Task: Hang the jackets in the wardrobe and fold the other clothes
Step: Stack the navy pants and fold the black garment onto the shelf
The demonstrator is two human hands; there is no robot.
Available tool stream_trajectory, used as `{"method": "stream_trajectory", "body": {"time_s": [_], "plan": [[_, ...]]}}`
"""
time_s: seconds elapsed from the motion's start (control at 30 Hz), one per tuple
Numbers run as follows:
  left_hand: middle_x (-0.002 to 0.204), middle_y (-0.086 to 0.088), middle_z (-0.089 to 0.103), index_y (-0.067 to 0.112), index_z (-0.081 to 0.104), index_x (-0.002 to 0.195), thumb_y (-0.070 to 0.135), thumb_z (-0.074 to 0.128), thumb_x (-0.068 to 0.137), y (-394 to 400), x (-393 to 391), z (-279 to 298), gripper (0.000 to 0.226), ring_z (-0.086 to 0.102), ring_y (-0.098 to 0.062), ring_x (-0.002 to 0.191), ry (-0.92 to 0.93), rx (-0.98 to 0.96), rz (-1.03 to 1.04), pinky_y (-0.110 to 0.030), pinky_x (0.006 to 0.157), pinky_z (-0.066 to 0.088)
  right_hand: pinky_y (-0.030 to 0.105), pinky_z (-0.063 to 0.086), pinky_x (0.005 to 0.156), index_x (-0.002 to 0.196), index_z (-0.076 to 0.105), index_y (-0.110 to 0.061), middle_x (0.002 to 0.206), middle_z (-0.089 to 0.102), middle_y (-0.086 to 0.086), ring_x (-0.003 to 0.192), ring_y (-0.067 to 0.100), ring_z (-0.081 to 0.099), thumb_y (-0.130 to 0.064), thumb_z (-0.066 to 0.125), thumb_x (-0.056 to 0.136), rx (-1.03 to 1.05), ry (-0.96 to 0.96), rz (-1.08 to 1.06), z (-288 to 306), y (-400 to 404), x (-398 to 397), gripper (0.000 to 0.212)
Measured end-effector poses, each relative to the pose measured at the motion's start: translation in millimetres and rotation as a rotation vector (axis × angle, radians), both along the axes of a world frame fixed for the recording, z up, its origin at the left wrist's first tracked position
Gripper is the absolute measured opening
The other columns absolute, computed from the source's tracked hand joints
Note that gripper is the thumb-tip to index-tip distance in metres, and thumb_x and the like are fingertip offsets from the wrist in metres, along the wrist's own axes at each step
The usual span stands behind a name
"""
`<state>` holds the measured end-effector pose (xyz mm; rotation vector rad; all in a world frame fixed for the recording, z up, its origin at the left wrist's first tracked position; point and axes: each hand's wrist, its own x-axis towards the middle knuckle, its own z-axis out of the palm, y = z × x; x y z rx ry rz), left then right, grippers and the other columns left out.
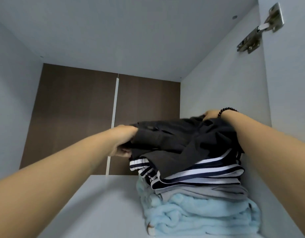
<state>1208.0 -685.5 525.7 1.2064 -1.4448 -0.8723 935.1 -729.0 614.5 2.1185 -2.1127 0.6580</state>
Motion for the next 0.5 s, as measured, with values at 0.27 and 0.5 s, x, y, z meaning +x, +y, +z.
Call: {"method": "stream_trajectory", "body": {"time_s": [0.27, 0.5], "plan": [[0.115, -0.006, 0.059, 0.017, 0.05, 0.126, 0.043, 0.044, 0.098, -5.5, 2.8, 53.4, 0.039, 0.06, -0.025, 0.095, -0.448, -0.127, 0.346, -0.037, 0.076, 0.049, 0.03, 0.044, 0.074, 0.13, 0.051, 0.001, 0.116, 0.054, 0.014, 0.101, 0.029, 0.055, -0.018, 0.048, 0.098, -0.042, 0.348, -0.127, 12.0, 11.5, 32.4, 0.038], [0.126, -0.004, 0.058, 0.017, 0.063, 0.114, 0.028, 0.037, 0.102, -4.9, -59.6, 48.0, 0.031, 0.054, -0.023, 0.11, -0.901, -0.283, 0.086, -0.035, 0.092, 0.04, 0.034, 0.035, 0.108, 0.123, 0.056, -0.007, 0.132, 0.051, 0.009, 0.117, 0.024, 0.051, -0.03, 0.034, 0.103, 0.107, 0.306, 0.129, -22.9, -1.1, 54.7, 0.038]]}}
